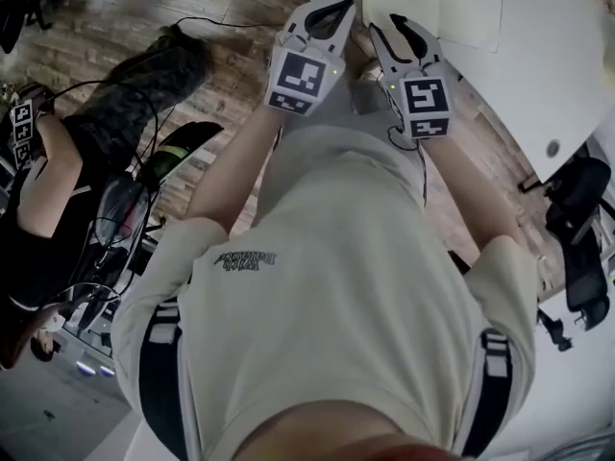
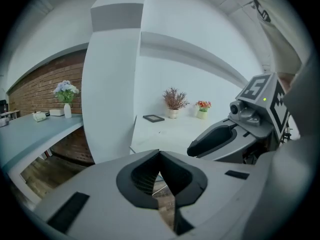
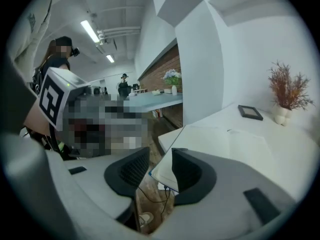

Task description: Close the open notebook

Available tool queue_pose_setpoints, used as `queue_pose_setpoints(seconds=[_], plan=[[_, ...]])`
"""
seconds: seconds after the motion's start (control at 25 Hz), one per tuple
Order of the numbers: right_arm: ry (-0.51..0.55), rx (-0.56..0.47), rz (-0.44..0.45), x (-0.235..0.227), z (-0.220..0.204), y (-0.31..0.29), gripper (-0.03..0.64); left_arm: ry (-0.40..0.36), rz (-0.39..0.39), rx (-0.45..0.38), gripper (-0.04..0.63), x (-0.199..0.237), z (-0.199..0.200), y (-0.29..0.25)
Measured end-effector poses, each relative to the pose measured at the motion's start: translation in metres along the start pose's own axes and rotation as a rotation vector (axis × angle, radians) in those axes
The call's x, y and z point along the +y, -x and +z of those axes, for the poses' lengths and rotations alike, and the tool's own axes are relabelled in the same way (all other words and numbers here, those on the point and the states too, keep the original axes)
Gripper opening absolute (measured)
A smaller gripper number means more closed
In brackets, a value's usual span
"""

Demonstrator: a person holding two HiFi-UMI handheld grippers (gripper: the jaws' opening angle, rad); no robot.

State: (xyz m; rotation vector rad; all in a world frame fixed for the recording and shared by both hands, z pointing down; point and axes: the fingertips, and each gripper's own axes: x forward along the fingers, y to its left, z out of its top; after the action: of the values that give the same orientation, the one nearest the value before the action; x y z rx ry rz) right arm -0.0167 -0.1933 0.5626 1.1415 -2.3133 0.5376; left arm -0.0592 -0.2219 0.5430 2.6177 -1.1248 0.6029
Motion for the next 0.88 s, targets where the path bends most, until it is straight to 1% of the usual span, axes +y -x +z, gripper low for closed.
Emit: queue_pose_setpoints(seconds=[0.16, 0.24, 0.4, 0.48, 0.52, 0.56, 0.68, 0.8, 0.88], plan=[[0.028, 0.065, 0.004, 0.002, -0.020, -0.022, 0.146, 0.007, -0.013, 0.033, 0.014, 0.009, -0.016, -0.015], [0.073, 0.096, -0.010, 0.006, -0.029, -0.027, 0.159, 0.009, -0.011, 0.039, 0.014, 0.011, -0.023, -0.016], [0.158, 0.135, -0.033, 0.011, -0.044, -0.032, 0.160, 0.026, -0.007, 0.053, 0.014, 0.008, -0.037, -0.016], [0.198, 0.140, -0.046, 0.011, -0.045, -0.031, 0.155, 0.029, -0.012, 0.058, 0.014, 0.004, -0.041, -0.017], [0.209, 0.137, -0.053, 0.011, -0.046, -0.029, 0.133, 0.029, -0.015, 0.059, 0.014, 0.002, -0.041, -0.017], [0.208, 0.132, -0.056, 0.010, -0.047, -0.026, 0.107, 0.027, -0.017, 0.058, 0.014, -0.001, -0.041, -0.017], [0.162, 0.107, -0.058, 0.010, -0.053, -0.010, 0.030, 0.013, -0.024, 0.051, 0.014, -0.018, -0.036, -0.016], [0.121, 0.079, -0.067, 0.006, -0.054, 0.013, 0.020, -0.004, -0.036, 0.044, 0.014, -0.039, -0.026, -0.016], [0.085, 0.056, -0.067, 0.005, -0.045, 0.020, 0.018, -0.011, -0.054, 0.041, 0.014, -0.043, -0.020, -0.017]])
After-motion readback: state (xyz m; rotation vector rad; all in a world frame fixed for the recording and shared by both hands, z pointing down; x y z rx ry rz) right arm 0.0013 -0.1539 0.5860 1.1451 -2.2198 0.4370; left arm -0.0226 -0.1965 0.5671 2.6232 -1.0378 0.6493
